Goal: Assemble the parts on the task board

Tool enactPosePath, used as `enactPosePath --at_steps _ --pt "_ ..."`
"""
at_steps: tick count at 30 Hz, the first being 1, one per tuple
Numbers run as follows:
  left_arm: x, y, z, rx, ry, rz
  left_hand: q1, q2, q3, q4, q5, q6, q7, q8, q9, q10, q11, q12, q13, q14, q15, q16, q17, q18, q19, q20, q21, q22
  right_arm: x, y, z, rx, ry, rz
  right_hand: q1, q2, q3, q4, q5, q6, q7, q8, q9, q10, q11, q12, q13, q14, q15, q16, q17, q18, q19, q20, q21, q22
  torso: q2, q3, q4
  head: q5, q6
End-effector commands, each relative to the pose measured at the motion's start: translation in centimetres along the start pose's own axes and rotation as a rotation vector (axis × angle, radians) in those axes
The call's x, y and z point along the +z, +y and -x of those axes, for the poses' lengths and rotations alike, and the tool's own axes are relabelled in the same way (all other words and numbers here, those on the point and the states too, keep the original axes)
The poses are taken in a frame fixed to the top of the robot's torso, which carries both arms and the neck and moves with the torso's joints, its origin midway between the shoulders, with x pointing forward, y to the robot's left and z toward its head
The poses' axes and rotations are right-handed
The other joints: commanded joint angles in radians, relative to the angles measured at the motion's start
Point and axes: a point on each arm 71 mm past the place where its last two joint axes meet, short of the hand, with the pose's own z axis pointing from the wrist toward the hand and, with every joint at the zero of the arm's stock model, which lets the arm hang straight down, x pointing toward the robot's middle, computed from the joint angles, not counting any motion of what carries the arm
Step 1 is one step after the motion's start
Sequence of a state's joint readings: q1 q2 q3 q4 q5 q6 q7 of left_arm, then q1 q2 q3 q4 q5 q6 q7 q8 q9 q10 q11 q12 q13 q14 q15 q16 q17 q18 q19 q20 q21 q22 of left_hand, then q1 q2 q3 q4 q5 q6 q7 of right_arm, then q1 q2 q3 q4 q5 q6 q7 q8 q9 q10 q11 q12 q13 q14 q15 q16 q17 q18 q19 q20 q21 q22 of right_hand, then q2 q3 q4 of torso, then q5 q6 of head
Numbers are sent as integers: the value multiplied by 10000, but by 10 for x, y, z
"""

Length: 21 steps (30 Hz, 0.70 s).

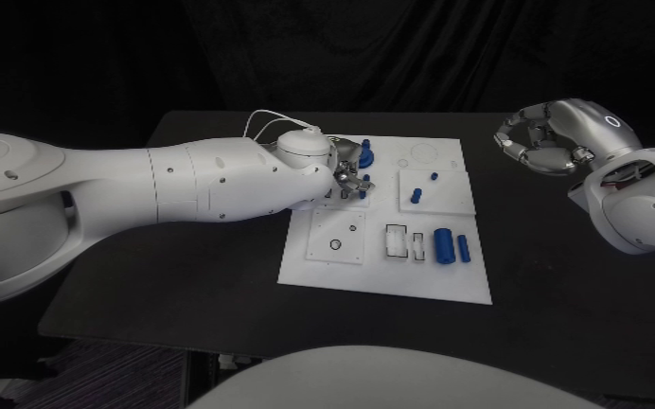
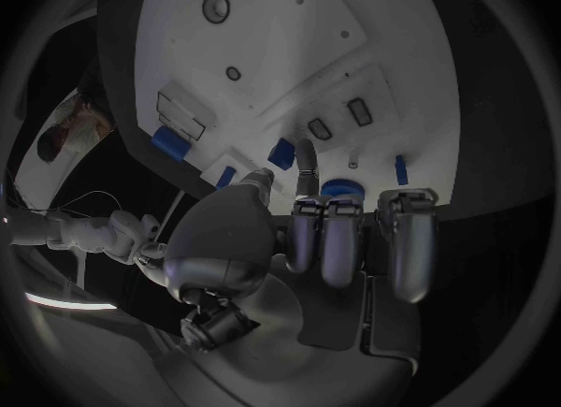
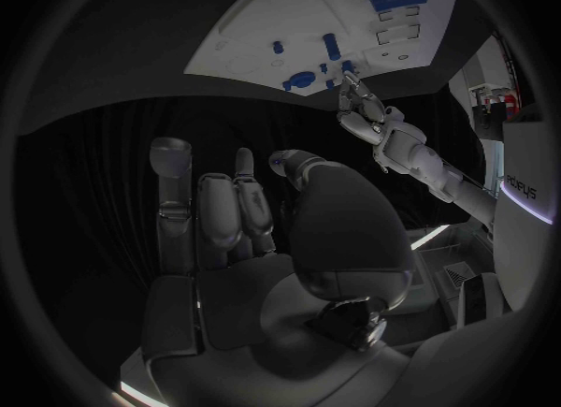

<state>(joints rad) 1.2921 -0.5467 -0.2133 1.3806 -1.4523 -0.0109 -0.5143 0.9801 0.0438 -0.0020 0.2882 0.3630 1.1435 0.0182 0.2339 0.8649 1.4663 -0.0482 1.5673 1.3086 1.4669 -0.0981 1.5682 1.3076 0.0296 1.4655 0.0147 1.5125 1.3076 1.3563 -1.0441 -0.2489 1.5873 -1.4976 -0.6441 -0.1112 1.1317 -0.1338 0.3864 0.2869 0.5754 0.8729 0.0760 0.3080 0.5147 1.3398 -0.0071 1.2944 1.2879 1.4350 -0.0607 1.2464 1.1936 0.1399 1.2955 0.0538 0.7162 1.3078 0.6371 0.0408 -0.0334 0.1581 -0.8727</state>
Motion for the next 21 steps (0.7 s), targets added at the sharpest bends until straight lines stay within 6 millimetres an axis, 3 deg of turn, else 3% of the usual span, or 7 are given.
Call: enactPosePath --at_steps 1,3,5,8,13,16,21 --pt "0 0 3 -374 301 -180 143 -9 70 -2 224 -141 6 -90 65 1045 10 35 2622 1039 23 26 2632 -57 492 28 -52 1936 -1 -3 0 -61 -32 -142 29 31 37 7 53 -42 24 28 9 -71 -14 -35 -8 -76 -11 -43 -9 -21 -29 -9 -47 660 4 -9 7 -16 32" --pt "0 1 3 -883 945 -325 308 -26 211 9 857 -373 51 -149 196 1045 47 35 2622 1039 50 26 2632 -49 472 48 -83 1916 -1 -3 0 -65 -39 -157 26 31 41 7 52 -43 25 30 12 -77 -14 -43 -16 -80 -11 -54 -20 -17 -35 -9 -71 657 0 -16 8 -30 87" --pt "0 1 3 -1394 1609 -481 348 -22 283 12 995 -503 84 -178 285 1045 74 35 2622 1039 77 26 2632 -44 459 67 -101 1905 -2 -4 0 -65 -46 -166 26 31 41 7 52 -43 25 30 12 -77 -14 -43 -16 -80 -11 -54 -20 -17 -35 -9 -71 657 -14 -11 -3 -47 129" --pt "-1 1 6 -1825 2250 -620 610 -67 490 -26 1463 -845 177 -263 517 1045 157 35 2622 1039 150 26 2632 -33 424 136 -145 1882 -2 -4 1 -64 -53 -176 26 31 41 7 52 -43 25 30 12 -77 -14 -43 -16 -80 -11 -54 -20 -17 -35 -9 -71 657 -36 12 -13 -109 135" --pt "-2 5 9 -2013 2848 -489 1130 -102 786 -194 1657 -1006 190 -346 656 1045 163 35 2622 1039 158 26 2632 -21 398 157 -183 1863 -2 -4 1 -66 -49 -206 29 32 47 3 52 -43 24 33 16 -71 -14 -37 -10 -77 -11 -51 -15 -17 -34 -9 -71 658 -49 41 6 -216 80" --pt "-3 7 10 -2002 3064 -363 1700 -141 1358 -416 1663 -1488 355 -786 552 1045 288 35 2622 1039 241 26 2632 11 308 220 -304 1773 -2 -5 1 -71 -33 -231 35 34 53 -2 53 -43 23 36 19 -64 -15 -30 -1 -76 -11 -49 -13 -19 -28 -9 -59 663 -31 40 13 -209 82" --pt "-4 7 11 -1925 3312 -363 1792 -223 1683 -376 1883 -1735 517 -1124 368 1045 416 35 2622 1039 372 26 2632 37 237 326 -401 1708 -2 -5 1 -77 -10 -258 57 35 72 -19 54 -42 20 46 29 -71 -16 -40 -10 -76 -12 -53 -15 -18 -30 -10 -75 664 -9 28 4 -199 58"
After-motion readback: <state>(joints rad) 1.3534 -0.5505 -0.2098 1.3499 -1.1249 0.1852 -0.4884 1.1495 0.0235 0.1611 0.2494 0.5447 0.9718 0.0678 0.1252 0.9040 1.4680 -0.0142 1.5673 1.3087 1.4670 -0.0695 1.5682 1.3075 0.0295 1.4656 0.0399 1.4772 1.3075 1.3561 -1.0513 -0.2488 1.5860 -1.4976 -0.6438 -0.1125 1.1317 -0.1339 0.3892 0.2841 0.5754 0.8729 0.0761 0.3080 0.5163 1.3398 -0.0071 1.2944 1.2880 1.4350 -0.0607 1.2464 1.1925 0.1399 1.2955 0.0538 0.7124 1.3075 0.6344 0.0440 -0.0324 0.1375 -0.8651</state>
